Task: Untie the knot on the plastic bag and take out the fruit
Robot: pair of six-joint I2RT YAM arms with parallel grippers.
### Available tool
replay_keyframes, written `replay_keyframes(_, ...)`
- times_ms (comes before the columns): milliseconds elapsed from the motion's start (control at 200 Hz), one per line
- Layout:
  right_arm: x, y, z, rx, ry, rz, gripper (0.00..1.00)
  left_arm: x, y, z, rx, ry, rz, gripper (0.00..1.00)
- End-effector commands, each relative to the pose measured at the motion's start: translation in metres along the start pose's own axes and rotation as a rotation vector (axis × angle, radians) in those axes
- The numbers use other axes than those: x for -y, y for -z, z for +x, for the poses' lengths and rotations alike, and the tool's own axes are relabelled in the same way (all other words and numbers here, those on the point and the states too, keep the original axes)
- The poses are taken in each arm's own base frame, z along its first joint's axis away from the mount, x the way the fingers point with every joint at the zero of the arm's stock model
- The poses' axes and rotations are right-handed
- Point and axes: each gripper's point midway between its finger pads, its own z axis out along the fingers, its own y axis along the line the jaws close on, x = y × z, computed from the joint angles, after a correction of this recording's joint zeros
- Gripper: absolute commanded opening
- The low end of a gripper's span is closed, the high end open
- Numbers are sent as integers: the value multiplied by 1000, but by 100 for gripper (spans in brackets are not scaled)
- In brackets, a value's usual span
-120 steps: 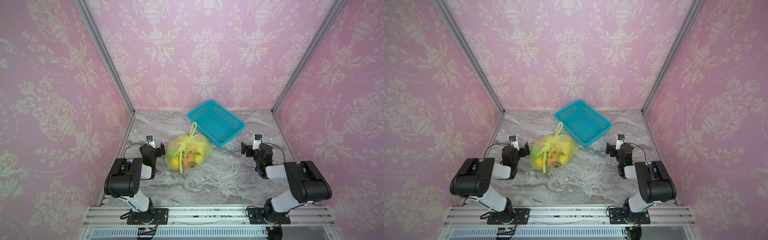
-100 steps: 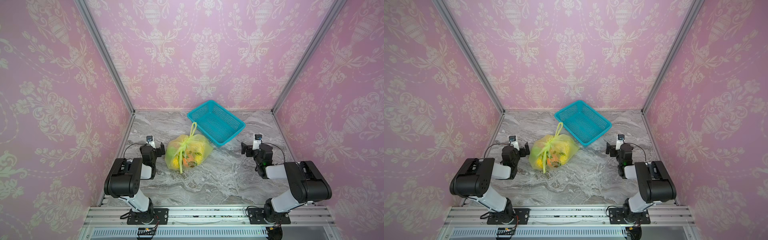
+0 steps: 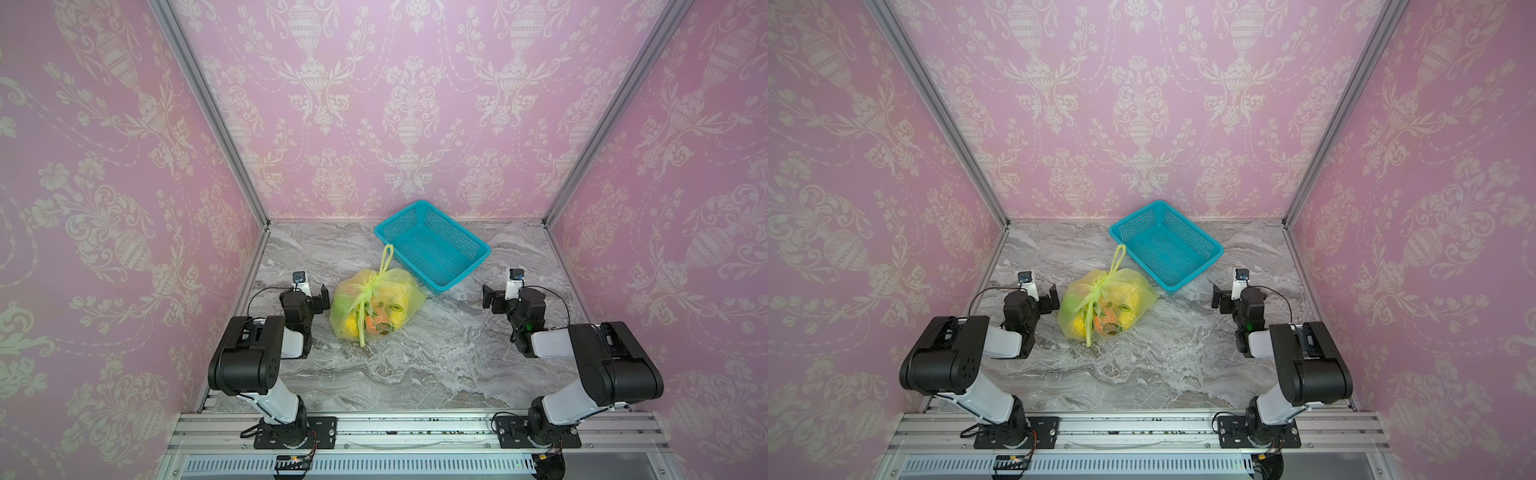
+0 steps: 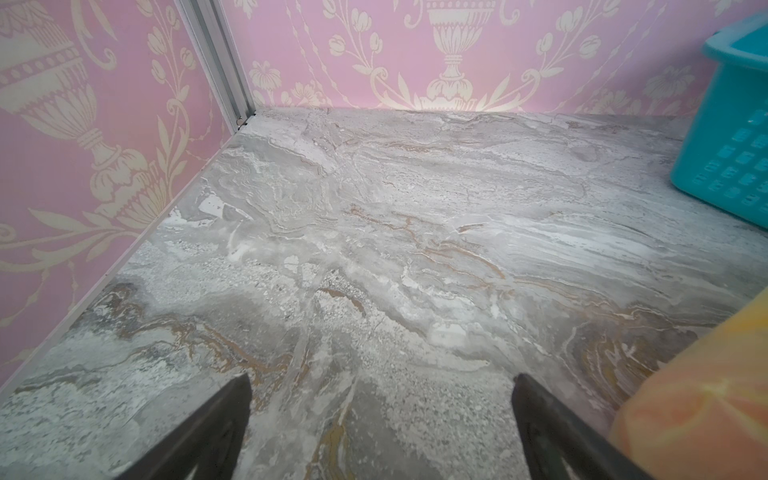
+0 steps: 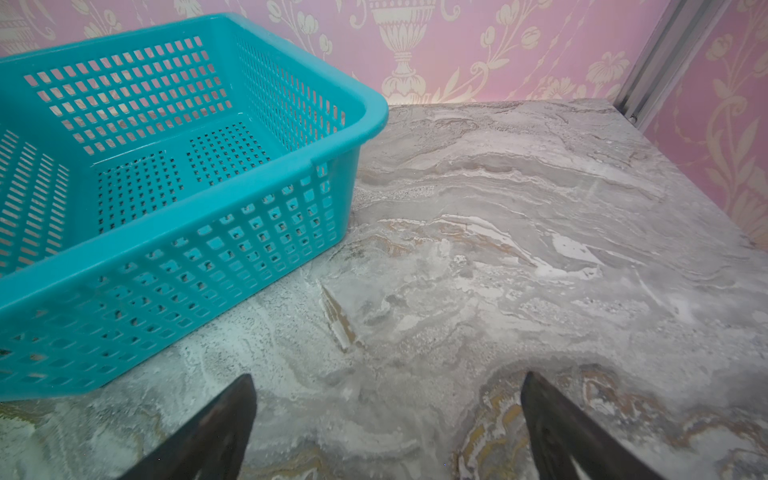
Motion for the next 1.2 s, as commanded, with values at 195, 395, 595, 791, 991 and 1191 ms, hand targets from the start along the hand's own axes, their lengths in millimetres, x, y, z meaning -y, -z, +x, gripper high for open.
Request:
replay_keyframes(195, 8, 8, -20, 36, 18, 68, 100, 3, -1, -2, 5, -18, 21, 99)
replay_keyframes(395, 9, 2, -15, 23, 15, 71, 100, 3, -1, -2, 8, -16, 20, 99)
replay_keyframes(595, 30, 34, -48, 32, -56, 228, 100, -12, 27, -27, 107, 17, -57, 99)
replay_keyframes(791, 29, 68, -82, 134, -322, 195, 100, -26, 60, -57, 56, 199, -130, 99)
replay_keyframes(991, 6, 100, -105, 143, -453, 15, 100, 10, 114, -121, -81, 429, 78, 99)
replay_keyframes(1191, -14, 135, -131, 231, -420, -134, 100, 1, 160, -188, -21, 588, 88, 99)
